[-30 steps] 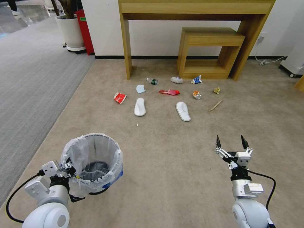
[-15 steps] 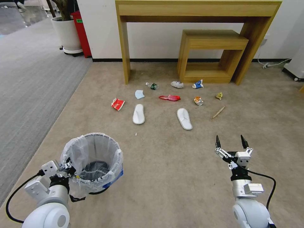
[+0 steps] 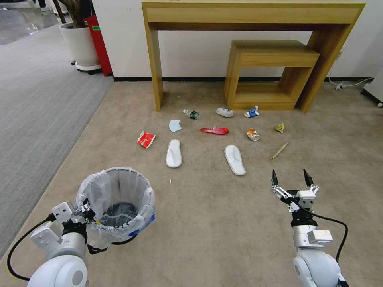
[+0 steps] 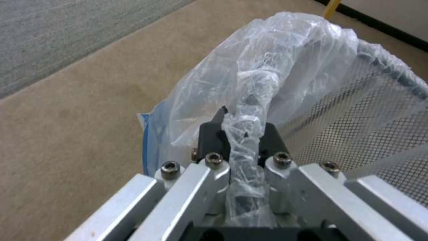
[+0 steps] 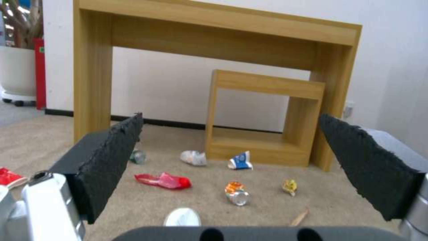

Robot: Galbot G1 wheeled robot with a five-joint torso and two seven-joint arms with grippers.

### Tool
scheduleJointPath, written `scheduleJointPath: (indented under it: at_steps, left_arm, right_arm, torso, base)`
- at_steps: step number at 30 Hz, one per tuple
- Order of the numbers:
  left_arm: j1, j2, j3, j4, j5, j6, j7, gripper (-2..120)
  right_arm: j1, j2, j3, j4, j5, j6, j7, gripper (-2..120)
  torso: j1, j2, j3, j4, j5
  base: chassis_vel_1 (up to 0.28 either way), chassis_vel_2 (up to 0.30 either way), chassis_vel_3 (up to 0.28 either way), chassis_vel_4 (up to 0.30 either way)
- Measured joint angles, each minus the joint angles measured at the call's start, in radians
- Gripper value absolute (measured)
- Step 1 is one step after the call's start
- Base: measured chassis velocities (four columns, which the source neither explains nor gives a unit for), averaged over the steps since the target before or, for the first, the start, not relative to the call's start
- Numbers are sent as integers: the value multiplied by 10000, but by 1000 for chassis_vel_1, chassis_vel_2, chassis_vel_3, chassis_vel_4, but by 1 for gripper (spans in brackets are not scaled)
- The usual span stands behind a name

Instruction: Pick up the trash bin and place the garbage on the floor into it.

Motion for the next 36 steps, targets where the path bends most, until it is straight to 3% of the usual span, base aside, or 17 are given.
scheduleJointPath:
  at_steps: [9,36]
  left_arm:
    - [5,-2,-4,9,-2,-17,-4,3]
    - [-60,-9,-9,108,6,-44,-7,3]
  right_arm:
    - [22,17,-104,29,150,23,71,100]
    - [155,112,-130,-93,107,140,101,100]
  torso:
    - [1,0,2,0,-1]
    - [0,0,0,0,0]
  base:
    - [-108,124,120,-113]
    - [0,0,0,0]
